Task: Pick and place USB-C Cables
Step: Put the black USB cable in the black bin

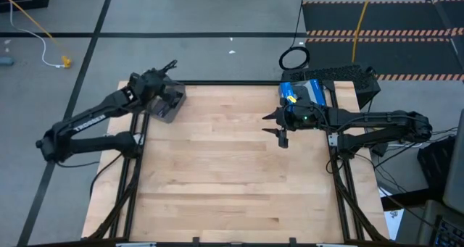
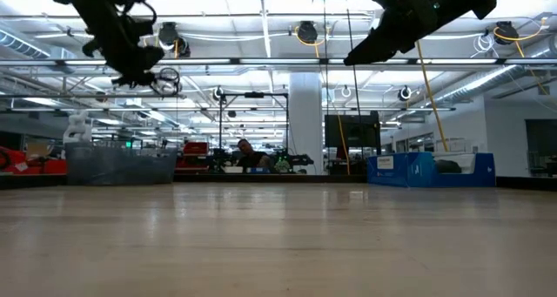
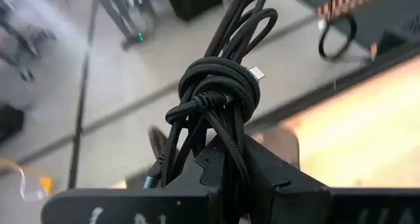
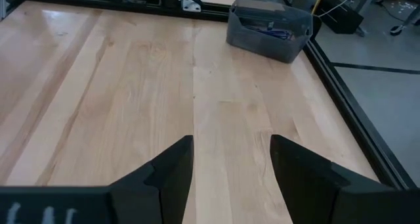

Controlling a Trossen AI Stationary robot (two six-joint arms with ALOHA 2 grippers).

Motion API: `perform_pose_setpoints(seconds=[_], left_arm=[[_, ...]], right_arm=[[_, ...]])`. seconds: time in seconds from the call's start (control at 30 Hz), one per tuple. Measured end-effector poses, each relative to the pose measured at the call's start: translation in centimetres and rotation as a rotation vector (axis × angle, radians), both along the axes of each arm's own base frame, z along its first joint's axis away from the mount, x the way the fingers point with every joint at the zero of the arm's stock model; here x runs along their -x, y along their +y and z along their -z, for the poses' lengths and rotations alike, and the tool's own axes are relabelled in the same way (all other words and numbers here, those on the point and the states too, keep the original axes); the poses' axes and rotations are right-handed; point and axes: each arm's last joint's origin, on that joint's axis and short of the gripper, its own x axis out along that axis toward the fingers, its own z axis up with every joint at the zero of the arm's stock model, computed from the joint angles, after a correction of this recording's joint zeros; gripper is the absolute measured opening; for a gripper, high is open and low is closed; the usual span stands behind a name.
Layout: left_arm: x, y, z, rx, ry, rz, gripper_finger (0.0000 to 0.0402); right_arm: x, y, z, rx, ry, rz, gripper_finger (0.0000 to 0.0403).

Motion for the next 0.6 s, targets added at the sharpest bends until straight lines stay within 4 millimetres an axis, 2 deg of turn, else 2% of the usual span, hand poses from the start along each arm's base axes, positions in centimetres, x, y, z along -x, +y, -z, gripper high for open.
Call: perform_pose_setpoints(seconds=[0.23, 0.43, 0.6], left_arm=[[0.6, 2.2, 2.9, 0.275, 0.044, -0.050, 0.0033], [0.8, 3.2, 5.5, 0.504, 0.127, -0.102, 0.0033], [0.5, 3.8, 7.3, 0.611, 0.194, -0.157, 0.0033]], right_arm=[[0.0, 0.0, 0.0, 0.004, 0.001, -0.002, 0.0196], [0.0, 0.0, 0.0, 0.004, 0.001, -0.002, 0.0196], [0.0, 0.0, 0.0, 0.004, 0.001, -0.002, 0.0196]])
